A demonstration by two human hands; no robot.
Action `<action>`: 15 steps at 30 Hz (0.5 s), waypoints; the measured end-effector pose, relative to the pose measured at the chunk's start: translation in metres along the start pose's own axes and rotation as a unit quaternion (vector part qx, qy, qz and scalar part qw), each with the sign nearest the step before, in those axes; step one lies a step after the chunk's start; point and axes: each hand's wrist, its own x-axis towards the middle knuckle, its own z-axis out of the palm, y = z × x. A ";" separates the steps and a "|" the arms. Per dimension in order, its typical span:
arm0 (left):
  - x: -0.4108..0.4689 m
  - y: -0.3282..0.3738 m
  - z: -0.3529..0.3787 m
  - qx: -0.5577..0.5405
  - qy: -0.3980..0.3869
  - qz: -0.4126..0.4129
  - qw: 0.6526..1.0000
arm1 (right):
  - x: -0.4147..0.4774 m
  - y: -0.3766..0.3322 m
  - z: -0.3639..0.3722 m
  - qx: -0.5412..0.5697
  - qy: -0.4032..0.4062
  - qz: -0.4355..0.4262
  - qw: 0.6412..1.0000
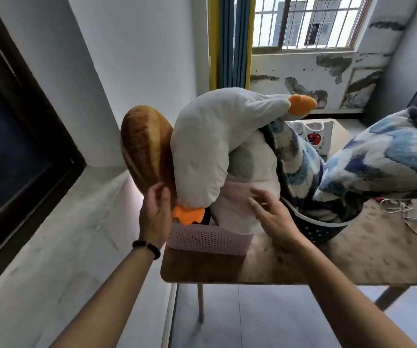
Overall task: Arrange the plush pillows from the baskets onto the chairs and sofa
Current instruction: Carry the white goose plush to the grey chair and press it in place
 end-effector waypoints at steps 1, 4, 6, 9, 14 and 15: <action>0.013 0.012 0.005 -0.005 0.009 0.019 1.000 | 0.019 -0.013 0.003 0.047 0.003 0.005 0.999; 0.041 0.040 0.019 -0.010 -0.005 0.059 0.998 | 0.060 -0.064 0.004 0.166 0.032 0.035 0.985; 0.045 0.041 0.033 0.007 -0.011 0.062 0.998 | 0.078 -0.091 0.007 0.231 0.048 0.051 0.971; 0.036 0.036 0.042 0.020 -0.037 0.053 0.998 | 0.095 -0.123 0.015 0.317 0.010 0.109 0.942; 0.040 0.018 0.033 -0.038 -0.075 0.031 0.996 | 0.114 -0.117 0.036 0.236 0.080 0.095 0.964; 0.042 0.021 0.028 -0.049 -0.071 0.025 0.996 | 0.112 -0.118 0.036 0.213 0.104 0.065 0.969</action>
